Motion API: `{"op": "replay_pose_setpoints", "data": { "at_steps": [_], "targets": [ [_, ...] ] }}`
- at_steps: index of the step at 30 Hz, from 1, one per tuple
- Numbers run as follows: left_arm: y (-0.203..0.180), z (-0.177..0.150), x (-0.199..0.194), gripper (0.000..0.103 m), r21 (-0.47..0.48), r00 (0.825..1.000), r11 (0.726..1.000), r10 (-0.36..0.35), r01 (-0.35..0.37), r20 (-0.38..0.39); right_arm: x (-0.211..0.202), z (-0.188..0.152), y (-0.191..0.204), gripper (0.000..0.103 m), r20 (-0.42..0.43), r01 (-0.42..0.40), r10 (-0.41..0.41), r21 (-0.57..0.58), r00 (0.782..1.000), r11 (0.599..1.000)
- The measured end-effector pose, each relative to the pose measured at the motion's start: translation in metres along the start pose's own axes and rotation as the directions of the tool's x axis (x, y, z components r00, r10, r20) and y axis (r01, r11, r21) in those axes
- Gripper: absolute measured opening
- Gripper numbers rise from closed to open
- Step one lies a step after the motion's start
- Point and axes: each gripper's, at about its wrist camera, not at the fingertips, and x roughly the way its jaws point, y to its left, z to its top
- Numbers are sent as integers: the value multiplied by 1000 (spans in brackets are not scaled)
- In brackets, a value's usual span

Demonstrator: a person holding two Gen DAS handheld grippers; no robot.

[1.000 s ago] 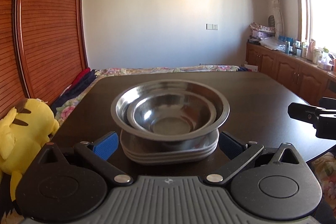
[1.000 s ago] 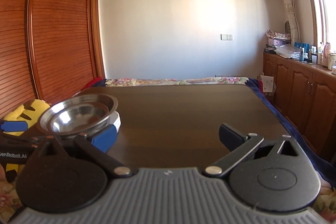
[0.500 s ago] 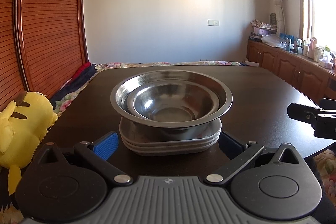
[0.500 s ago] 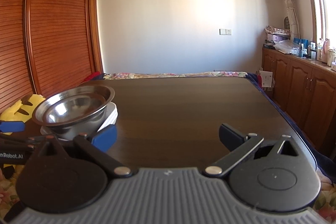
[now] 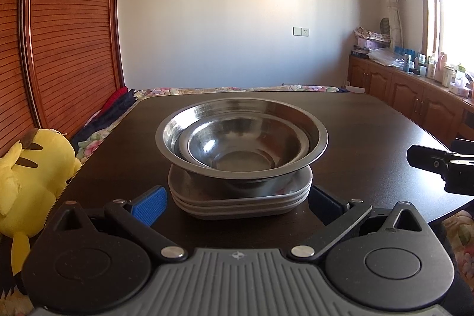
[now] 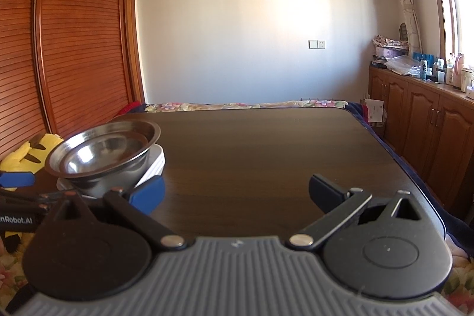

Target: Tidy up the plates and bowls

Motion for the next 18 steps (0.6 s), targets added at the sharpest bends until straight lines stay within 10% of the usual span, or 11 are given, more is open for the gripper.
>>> {"op": "replay_pose_setpoints", "data": {
  "at_steps": [18],
  "targets": [
    [-2, 1, -1, 103, 4, 1000, 1000, 0, 0, 2, -2, 0, -1, 103, 6, 3, -3, 3, 1000, 1000]
  ]
}}
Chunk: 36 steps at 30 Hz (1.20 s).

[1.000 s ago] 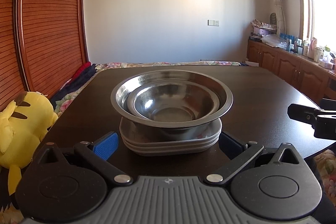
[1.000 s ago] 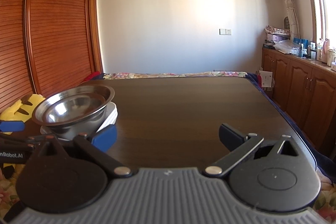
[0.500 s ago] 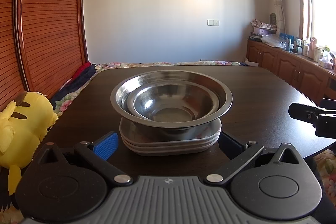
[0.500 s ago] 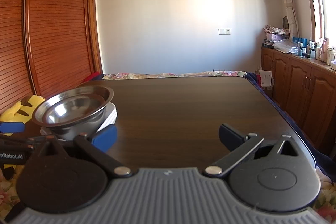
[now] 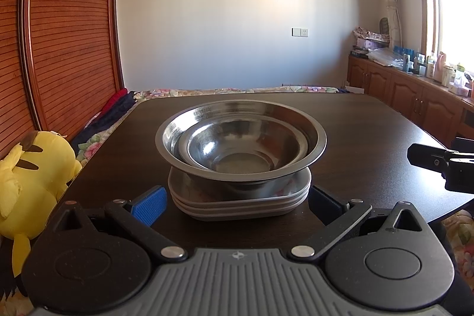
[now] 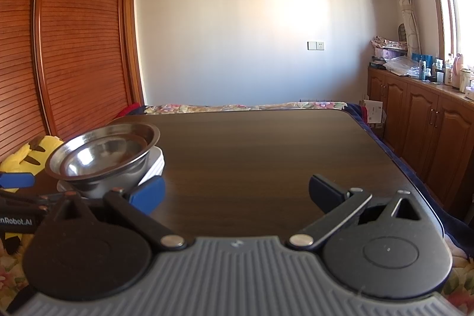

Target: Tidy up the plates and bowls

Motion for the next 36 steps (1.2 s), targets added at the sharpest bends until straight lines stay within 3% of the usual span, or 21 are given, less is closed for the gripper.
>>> {"op": "replay_pose_setpoints", "data": {
  "at_steps": [36],
  "targets": [
    [0, 5, -3, 103, 4, 1000, 1000, -2, 2, 4, -3, 2, -1, 103, 7, 0, 0, -3, 1000, 1000]
  ]
}}
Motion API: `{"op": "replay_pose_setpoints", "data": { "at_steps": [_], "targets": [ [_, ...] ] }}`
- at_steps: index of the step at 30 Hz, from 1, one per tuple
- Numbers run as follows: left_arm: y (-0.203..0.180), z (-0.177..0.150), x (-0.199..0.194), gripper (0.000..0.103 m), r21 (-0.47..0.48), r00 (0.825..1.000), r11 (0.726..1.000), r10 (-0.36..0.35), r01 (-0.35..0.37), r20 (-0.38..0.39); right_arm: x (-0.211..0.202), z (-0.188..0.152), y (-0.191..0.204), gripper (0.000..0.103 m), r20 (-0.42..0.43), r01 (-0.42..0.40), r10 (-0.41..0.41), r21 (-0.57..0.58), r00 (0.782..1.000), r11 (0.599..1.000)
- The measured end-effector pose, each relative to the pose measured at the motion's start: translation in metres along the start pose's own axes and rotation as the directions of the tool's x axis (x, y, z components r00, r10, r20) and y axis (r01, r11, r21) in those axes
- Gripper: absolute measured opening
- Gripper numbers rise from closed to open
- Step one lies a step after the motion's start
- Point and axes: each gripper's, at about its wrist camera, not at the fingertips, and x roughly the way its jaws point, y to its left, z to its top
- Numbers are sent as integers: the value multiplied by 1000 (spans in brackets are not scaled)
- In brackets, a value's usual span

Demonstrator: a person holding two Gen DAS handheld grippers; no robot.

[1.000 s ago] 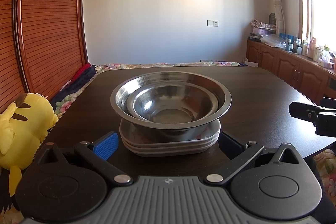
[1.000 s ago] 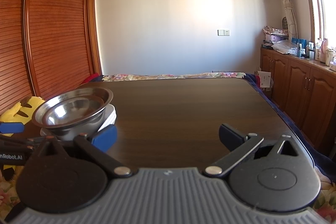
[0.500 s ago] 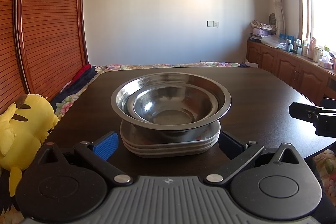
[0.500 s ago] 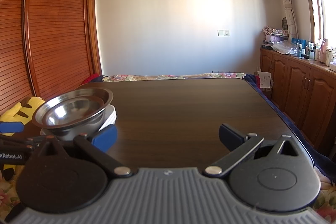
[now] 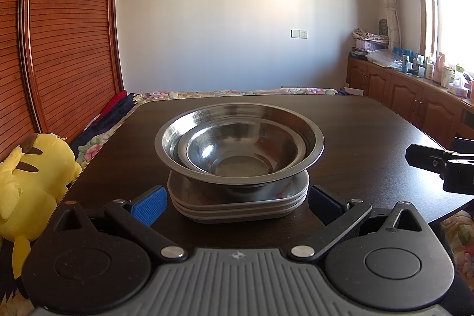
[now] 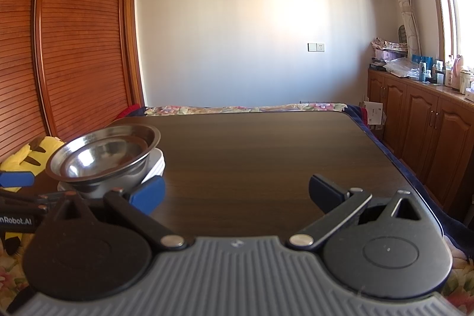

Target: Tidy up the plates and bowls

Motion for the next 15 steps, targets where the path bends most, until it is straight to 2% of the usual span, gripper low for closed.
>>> {"op": "replay_pose_setpoints", "data": {
  "at_steps": [15],
  "targets": [
    [-1, 0, -1, 103, 3, 1000, 1000, -4, 4, -1, 2, -1, 1, 103, 1, -2, 2, 1, 1000, 1000]
  ]
}}
